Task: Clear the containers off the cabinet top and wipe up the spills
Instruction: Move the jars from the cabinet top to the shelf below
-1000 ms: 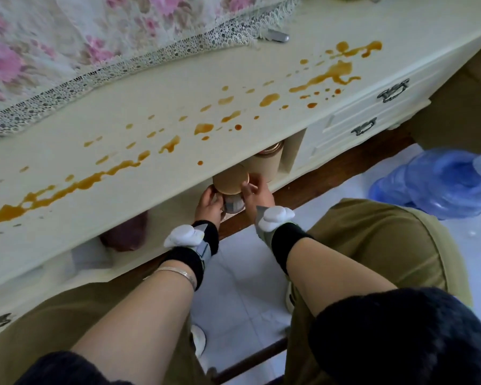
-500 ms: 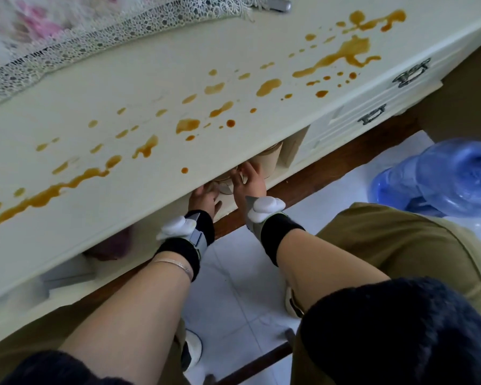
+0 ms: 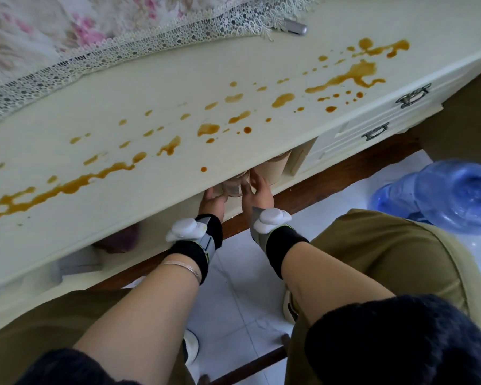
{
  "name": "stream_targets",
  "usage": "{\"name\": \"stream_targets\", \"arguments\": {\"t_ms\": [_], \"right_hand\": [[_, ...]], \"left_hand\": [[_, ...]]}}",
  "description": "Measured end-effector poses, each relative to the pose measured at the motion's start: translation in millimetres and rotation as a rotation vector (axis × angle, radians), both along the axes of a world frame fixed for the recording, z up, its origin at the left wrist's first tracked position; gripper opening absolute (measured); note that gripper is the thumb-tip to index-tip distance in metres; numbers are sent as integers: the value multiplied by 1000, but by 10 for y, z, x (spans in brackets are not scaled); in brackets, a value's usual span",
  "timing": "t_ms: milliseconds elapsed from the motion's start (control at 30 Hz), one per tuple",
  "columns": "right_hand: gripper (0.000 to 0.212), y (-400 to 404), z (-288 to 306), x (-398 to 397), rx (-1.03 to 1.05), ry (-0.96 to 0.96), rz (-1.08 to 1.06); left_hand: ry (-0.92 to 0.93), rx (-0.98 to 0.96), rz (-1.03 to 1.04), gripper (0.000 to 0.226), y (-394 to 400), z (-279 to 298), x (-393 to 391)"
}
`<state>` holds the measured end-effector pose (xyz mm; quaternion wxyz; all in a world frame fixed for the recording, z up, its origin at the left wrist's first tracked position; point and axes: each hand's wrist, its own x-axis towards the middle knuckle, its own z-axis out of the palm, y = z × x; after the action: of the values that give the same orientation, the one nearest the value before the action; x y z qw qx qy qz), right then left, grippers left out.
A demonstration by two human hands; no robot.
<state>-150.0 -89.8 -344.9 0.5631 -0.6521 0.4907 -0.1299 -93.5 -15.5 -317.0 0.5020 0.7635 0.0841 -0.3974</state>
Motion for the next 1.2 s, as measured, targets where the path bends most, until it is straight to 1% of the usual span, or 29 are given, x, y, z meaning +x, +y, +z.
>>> {"name": "stream_targets", "arguments": {"t_ms": [167, 300, 400, 467, 533, 633, 800, 933, 1033, 1200], "right_hand": [[38, 271, 267, -196, -5, 31, 30], [32, 564, 636, -343, 13, 49, 72], [34, 780, 855, -436, -3, 54, 131], [33, 882, 966, -432, -11, 37, 137], [31, 1053, 1142, -376, -40, 5, 191], [31, 1385, 1437, -225, -101, -68, 312], [26, 2086, 1804, 85, -65, -172, 483], [27, 2666, 1999, 401, -76, -178, 639], [29, 3085, 2089, 663, -76, -205, 712], [26, 3890, 2234, 1128, -101, -253, 881]], "left_hand": [[31, -11, -61, 57, 246, 309, -219], [36, -43, 3, 43, 573, 635, -399], [73, -144, 113, 31, 798, 876, -518], [44, -175, 136, 26, 911, 1065, -540], [-26, -178, 167, 24, 1117, 1270, -526], [-83, -210, 298, 25, 1532, 1563, -455], [-156, -232, 458, 19, 2279, 1893, -320], [-239, -168, 567, 18, 2939, 2076, -124], [-248, -216, 675, 20, 3320, 2297, -33], [-303, -238, 857, 25, 4069, 2404, 237]]}}
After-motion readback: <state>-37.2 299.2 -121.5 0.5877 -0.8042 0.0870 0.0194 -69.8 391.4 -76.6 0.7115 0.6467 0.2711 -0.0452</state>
